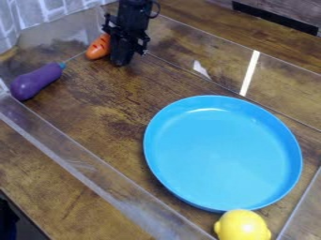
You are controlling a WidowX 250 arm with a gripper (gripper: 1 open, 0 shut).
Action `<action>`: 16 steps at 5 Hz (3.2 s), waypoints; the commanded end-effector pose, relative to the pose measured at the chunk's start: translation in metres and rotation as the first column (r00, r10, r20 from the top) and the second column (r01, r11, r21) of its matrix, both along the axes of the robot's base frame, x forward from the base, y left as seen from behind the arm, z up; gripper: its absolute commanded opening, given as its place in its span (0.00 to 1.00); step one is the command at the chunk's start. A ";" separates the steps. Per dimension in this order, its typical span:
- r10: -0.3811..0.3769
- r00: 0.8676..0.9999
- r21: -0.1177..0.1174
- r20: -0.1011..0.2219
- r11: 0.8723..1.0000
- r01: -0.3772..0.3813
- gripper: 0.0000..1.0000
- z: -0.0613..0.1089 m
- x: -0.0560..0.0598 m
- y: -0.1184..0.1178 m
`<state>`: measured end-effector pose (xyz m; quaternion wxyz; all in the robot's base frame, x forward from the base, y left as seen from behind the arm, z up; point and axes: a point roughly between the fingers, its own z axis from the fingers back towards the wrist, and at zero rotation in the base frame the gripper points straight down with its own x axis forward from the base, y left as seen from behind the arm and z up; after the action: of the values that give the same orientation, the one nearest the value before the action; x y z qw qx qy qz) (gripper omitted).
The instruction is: Put the carrot on the blue tray
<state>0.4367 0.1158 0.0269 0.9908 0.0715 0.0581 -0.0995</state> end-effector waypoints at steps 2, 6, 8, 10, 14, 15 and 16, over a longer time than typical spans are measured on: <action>0.004 0.998 0.043 0.062 0.999 -0.007 0.00 0.045 0.009 0.000; 0.008 0.994 0.120 0.111 0.993 -0.022 0.00 0.129 -0.005 -0.038; -0.063 0.993 0.112 0.100 0.992 0.051 1.00 0.122 0.002 -0.042; -0.089 0.993 0.108 0.073 0.991 0.081 1.00 0.104 0.010 -0.025; 0.039 0.999 0.093 0.034 0.995 -0.042 1.00 0.074 -0.001 -0.016; -0.012 0.999 0.085 0.038 0.996 0.009 1.00 0.078 -0.009 0.000; -0.055 0.998 0.079 0.043 0.996 0.052 1.00 0.084 -0.017 0.013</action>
<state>0.4182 0.1189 0.0648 0.9819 0.0967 0.0881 -0.1368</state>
